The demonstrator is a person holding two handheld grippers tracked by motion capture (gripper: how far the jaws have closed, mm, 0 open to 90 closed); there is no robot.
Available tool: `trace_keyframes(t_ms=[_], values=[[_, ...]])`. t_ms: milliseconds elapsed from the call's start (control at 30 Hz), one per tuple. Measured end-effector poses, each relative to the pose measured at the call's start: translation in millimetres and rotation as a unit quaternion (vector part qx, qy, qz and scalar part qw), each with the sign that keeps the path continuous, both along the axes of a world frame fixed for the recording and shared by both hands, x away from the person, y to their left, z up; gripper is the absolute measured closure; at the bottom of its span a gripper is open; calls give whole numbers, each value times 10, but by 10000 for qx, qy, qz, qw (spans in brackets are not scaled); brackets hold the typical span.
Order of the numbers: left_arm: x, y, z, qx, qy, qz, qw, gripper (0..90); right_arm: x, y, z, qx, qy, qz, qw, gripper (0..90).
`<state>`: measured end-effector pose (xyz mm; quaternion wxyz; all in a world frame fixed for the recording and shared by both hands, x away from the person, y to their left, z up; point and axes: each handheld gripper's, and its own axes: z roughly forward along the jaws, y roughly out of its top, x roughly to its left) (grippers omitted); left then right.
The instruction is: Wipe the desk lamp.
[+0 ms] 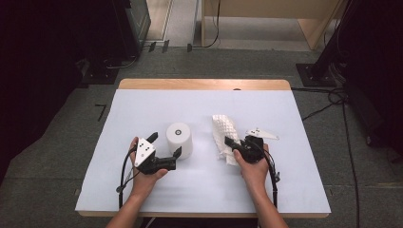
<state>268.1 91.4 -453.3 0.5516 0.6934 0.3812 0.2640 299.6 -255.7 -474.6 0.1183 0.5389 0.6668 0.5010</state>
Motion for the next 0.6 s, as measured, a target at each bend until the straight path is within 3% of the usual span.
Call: trace_keyframes(t_ms=[100,167,300,333,467,600], values=[[4,82,3,-42,54,104,9999,0,54,-78,-75,-309,104,-239,9992,665],[6,142,6,-126,83,142,9998,0,77,-133,-96,-505,101,-341,9981,561],[7,218,28,-193,81,231,9995,0,97,-233,-35,-796,-9,-581,9951,188],[9,235,32,-224,92,253,9994,0,88,-257,-13,-872,-39,-731,9935,132],[17,285,39,-236,146,301,9992,0,31,-417,67,-826,-236,-1069,9906,23],[2,347,66,-303,176,392,9986,0,-48,-576,146,-706,-427,-1083,9907,0]])
